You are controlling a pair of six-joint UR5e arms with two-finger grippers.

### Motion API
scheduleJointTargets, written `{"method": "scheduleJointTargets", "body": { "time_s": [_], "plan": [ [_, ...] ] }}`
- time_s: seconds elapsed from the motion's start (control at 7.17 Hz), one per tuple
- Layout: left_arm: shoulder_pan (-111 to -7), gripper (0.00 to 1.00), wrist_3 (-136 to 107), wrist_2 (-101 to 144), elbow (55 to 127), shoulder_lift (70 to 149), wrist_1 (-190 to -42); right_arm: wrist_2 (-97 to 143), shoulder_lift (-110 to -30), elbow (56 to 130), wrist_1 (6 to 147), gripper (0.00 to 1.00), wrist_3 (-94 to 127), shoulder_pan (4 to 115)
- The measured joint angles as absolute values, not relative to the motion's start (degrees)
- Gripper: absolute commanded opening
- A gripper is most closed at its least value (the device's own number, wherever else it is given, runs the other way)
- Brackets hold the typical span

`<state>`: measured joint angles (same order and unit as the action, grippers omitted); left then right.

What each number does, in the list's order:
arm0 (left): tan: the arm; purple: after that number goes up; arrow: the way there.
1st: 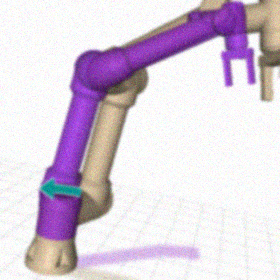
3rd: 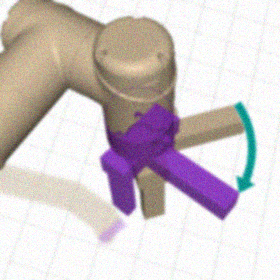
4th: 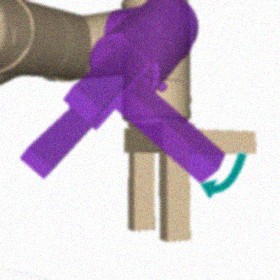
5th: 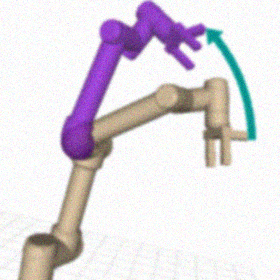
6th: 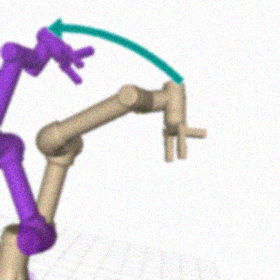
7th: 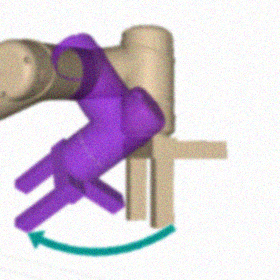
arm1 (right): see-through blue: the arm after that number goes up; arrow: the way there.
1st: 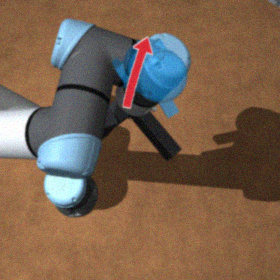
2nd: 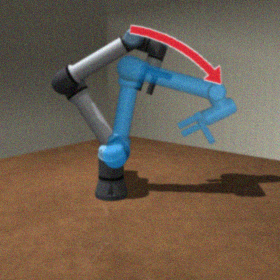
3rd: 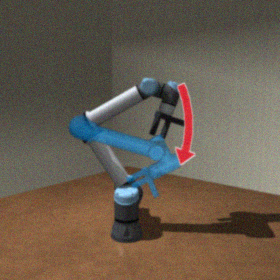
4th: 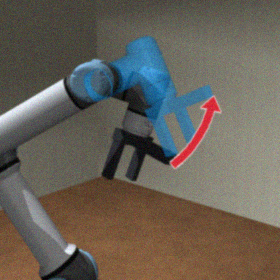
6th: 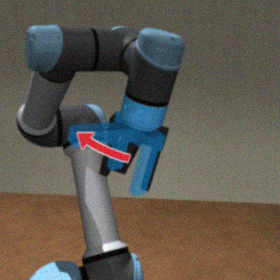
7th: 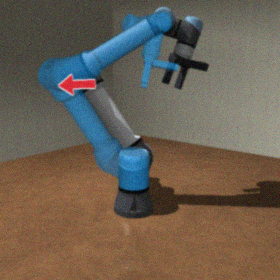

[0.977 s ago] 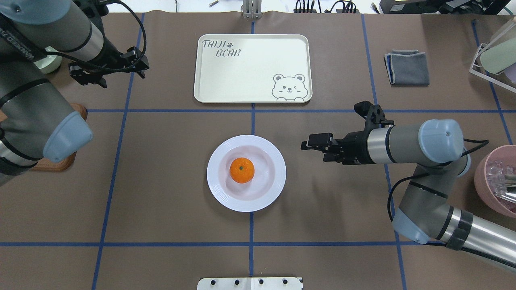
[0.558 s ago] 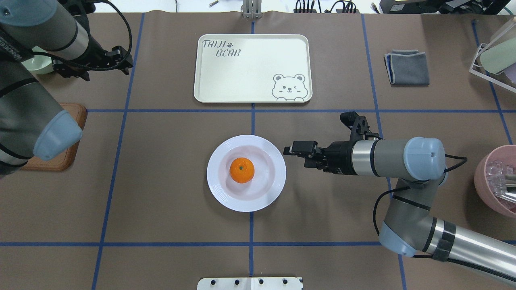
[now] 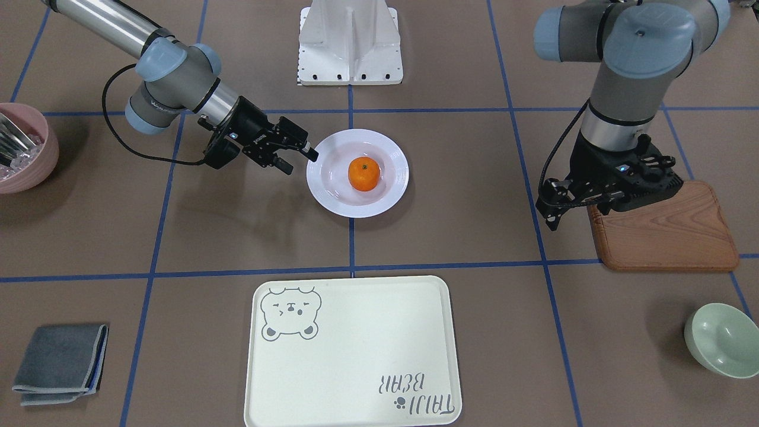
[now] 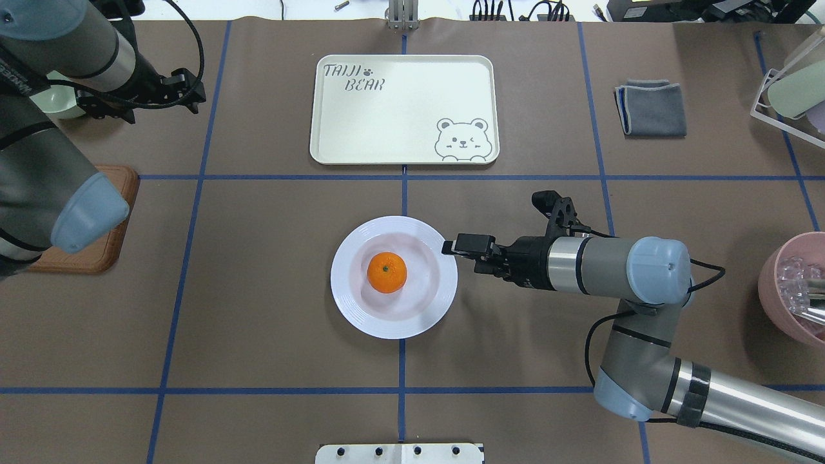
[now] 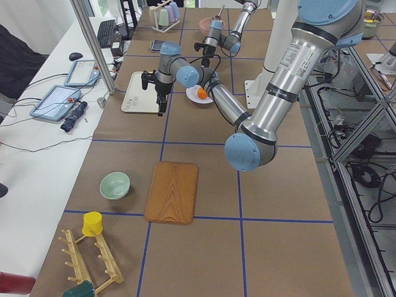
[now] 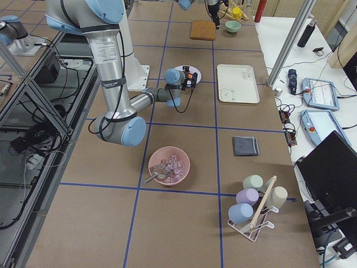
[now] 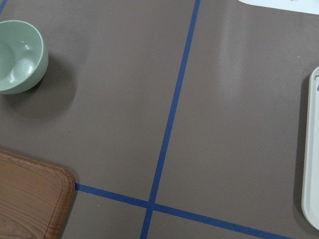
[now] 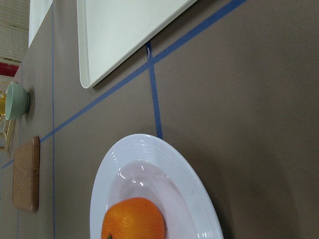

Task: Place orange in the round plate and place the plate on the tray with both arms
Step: 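Lower the right gripper onto the plate rim nearest it and grip it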

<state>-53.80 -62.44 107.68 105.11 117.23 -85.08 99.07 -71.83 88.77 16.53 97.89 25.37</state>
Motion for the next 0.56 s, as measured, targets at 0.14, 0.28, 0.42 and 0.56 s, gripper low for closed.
{"method": "scheduleJointTargets", "body": {
  "time_s": [0.14,0.28,0.42,0.56],
  "plan": [
    [-53.8,0.99,-62.4,107.7,104.8,117.2,-85.1,98.8,-71.3,87.7,16.0,1.0,97.9,25.1],
    [-53.8,0.99,-62.4,107.7,104.7,117.2,-85.1,98.7,-70.9,86.8,15.7,1.0,97.9,24.8],
    [-53.8,0.99,-62.4,107.7,104.5,117.3,-85.1,98.6,-70.4,86.0,15.6,1.0,98.1,24.6],
    [-53.8,0.99,-62.4,107.7,104.3,117.3,-85.1,98.6,-69.7,85.3,15.6,1.0,98.3,24.4]
  ]
}}
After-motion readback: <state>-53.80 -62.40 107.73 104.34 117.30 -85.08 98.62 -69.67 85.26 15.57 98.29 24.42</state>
